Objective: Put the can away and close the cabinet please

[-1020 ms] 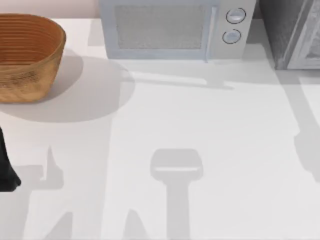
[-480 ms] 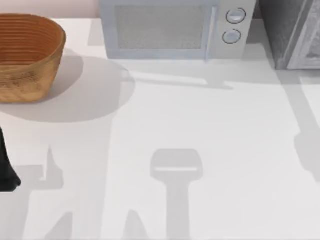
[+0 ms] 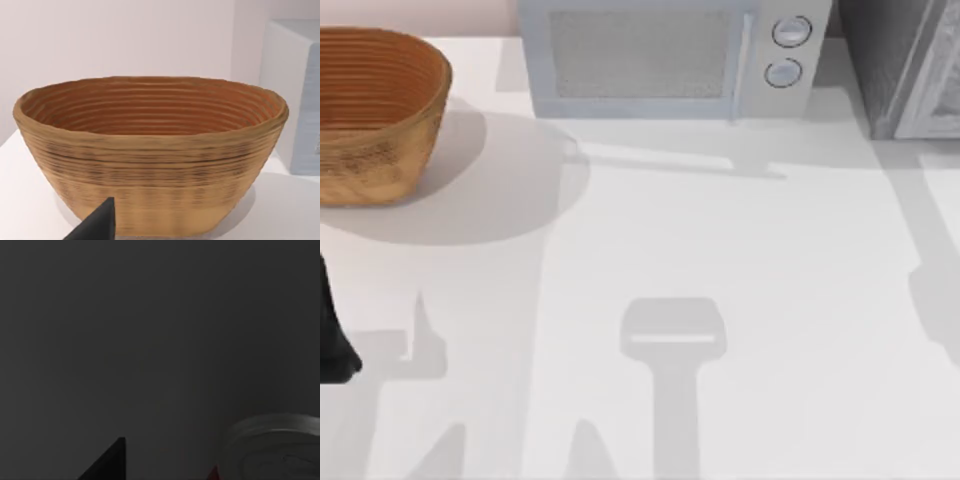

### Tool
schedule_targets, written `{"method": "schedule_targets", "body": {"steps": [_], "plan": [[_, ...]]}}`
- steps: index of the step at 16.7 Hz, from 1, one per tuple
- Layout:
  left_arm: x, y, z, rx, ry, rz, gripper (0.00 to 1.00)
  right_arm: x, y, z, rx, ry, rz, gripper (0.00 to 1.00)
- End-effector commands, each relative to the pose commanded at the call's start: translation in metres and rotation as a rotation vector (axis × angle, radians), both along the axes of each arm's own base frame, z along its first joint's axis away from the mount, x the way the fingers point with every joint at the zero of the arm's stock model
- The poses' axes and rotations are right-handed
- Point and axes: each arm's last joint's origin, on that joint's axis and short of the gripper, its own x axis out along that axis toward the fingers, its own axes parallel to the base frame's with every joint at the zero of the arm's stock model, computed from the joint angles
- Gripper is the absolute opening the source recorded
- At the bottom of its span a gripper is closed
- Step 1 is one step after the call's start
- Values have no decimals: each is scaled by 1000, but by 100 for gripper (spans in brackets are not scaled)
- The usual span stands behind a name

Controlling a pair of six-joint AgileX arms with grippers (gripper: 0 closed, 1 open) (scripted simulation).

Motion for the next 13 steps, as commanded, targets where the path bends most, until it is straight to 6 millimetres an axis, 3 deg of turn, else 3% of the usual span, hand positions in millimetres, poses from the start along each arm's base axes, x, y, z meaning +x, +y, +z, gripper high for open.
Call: {"method": "schedule_targets", "body": {"steps": [6, 13], "plan": [[0, 0, 0, 0, 0, 0, 100, -3, 0, 3, 1, -12, 3, 100], [0, 0, 0, 0, 0, 0, 100, -67, -10, 39, 9, -123, 12, 100]]}}
